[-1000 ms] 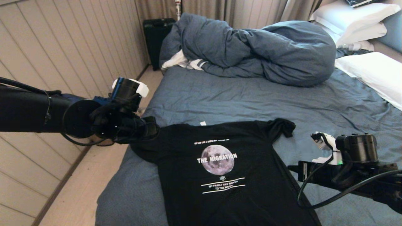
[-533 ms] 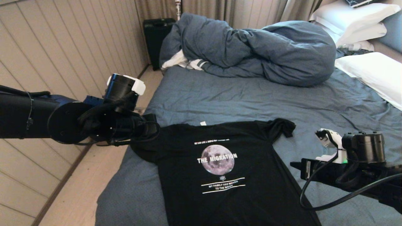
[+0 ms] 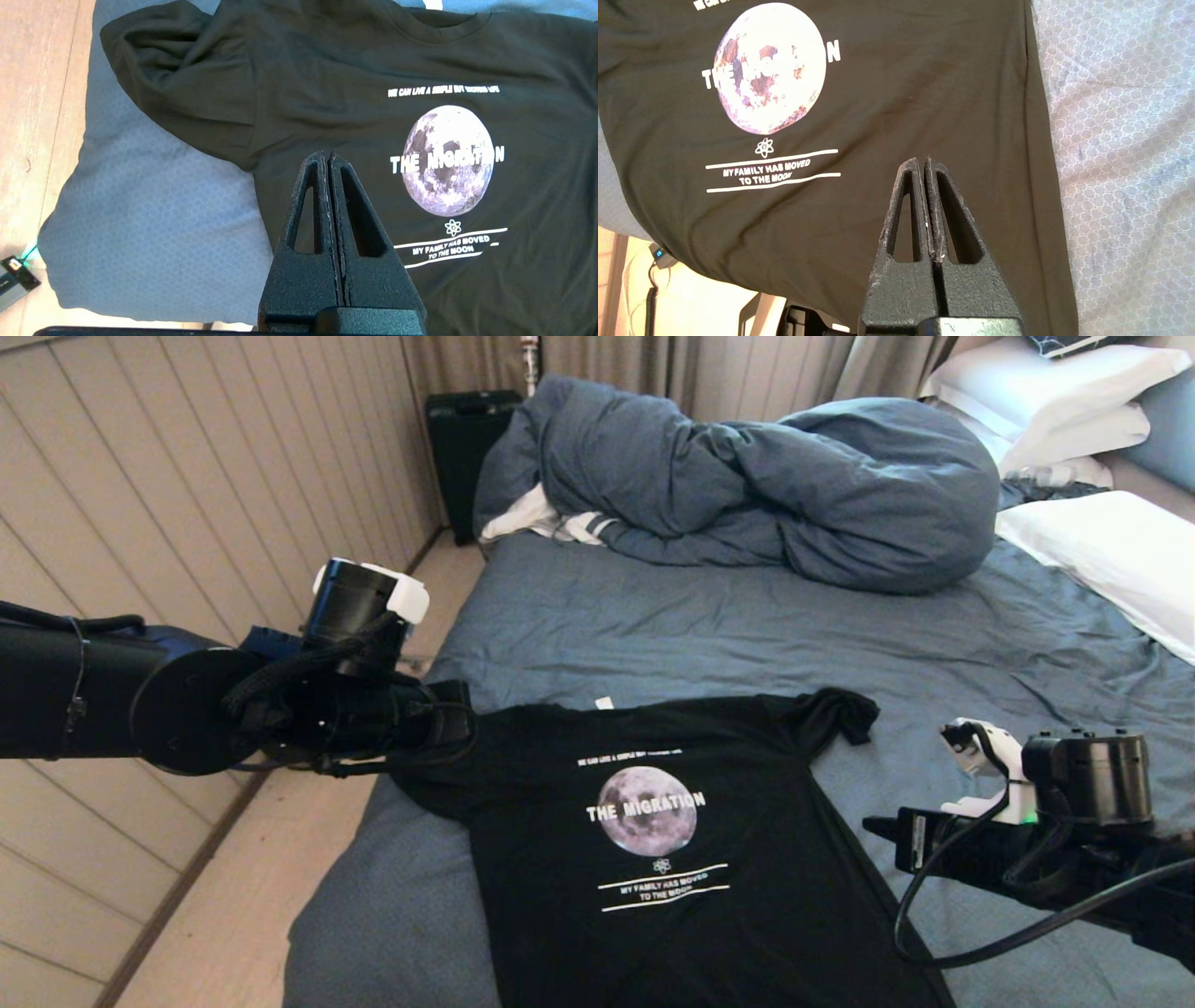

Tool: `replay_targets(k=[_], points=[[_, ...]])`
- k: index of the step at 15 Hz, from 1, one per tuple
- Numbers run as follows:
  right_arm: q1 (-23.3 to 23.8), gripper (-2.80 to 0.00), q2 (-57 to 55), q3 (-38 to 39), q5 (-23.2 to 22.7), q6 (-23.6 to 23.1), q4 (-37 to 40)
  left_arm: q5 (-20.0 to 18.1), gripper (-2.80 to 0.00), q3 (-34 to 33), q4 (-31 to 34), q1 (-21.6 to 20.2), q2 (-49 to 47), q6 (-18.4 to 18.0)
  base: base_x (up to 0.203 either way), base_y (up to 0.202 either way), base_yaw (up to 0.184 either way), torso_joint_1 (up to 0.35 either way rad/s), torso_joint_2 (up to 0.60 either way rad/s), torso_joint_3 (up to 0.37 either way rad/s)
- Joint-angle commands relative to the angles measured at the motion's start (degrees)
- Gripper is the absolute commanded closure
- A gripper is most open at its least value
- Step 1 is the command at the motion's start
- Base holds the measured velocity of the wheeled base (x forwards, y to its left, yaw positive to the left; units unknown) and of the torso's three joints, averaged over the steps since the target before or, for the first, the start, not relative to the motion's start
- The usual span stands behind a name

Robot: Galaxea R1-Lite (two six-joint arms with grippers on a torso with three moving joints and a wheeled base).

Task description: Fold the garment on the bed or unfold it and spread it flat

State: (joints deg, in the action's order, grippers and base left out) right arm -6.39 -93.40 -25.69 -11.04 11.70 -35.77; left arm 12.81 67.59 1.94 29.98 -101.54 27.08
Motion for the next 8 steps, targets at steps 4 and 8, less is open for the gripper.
replay_targets(k=[4, 8], points=[[-0.2, 0.0, -0.3, -0.2, 0.0, 0.0, -0.1, 0.2, 0.0, 0.1, -0.5, 0.0, -1.3, 0.3, 0.0, 0.0, 0.0, 0.0, 0.0, 0.0], [-0.1, 0.0, -1.6, -0.8, -0.1, 0.3, 0.0, 0.1, 0.0, -1.5, -0.4, 7.0, -5.2, 1.9, 0.0, 0.0, 0.0, 0.0, 0.0, 0.0]])
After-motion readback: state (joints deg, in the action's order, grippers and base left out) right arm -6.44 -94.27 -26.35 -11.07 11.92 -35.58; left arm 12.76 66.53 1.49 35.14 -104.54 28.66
